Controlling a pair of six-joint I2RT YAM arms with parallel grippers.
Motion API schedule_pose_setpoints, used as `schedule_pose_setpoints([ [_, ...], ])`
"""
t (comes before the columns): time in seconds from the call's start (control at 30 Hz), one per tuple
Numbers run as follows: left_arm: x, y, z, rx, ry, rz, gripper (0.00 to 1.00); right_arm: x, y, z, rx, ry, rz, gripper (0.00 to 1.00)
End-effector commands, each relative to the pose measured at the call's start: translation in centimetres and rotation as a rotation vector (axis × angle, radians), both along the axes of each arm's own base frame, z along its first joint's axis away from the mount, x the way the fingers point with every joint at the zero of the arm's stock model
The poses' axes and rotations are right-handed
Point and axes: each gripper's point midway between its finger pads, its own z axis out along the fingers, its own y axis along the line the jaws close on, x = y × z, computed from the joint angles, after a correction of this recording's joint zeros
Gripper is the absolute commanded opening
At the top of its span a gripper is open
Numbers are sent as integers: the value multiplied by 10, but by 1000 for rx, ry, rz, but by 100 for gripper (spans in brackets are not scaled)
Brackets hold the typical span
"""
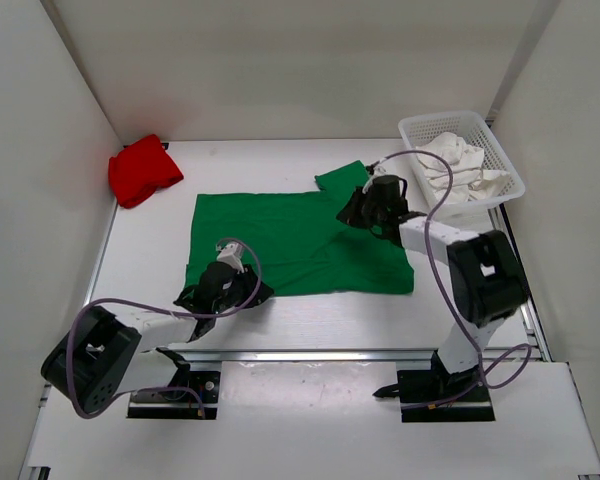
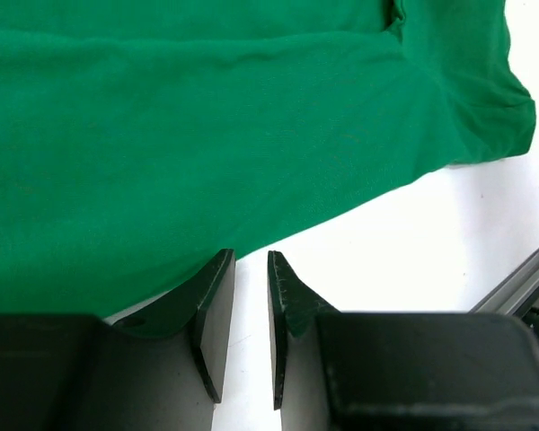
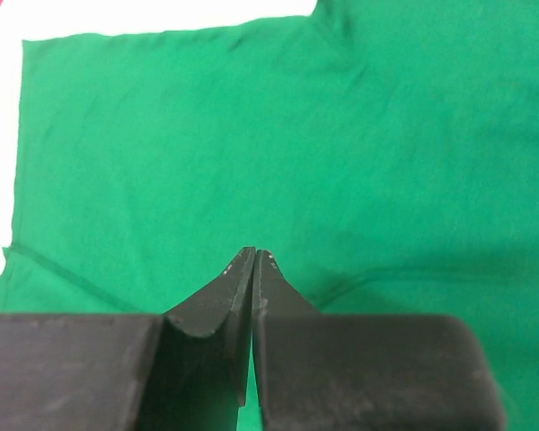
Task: Fold and stack the t-shirts
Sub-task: Fold the flattened tshirt in 1/3 of the way
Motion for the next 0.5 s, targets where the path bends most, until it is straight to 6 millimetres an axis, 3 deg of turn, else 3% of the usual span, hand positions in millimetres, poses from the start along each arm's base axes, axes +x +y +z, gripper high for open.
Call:
schedule_pose_setpoints([
  [0.0,8,-7,13,15,-40,-14,32,-39,-9,2,1,-19,-10,0],
  [0.1,14,-16,14,51,-38,-39,33,-71,-13,-24,22,34,5,0],
  [0.27,27,-54,22,121,-56,-130,31,-106,-18,-33,-31,39,10,0],
  [0.3,22,-57,12,145,-30,-148,31,-108,-16,-32,-39,28,11,0],
  [0.47,13,-35,-25,201,73,-123,30,-127,-29,-54,-98,99,-3,0],
])
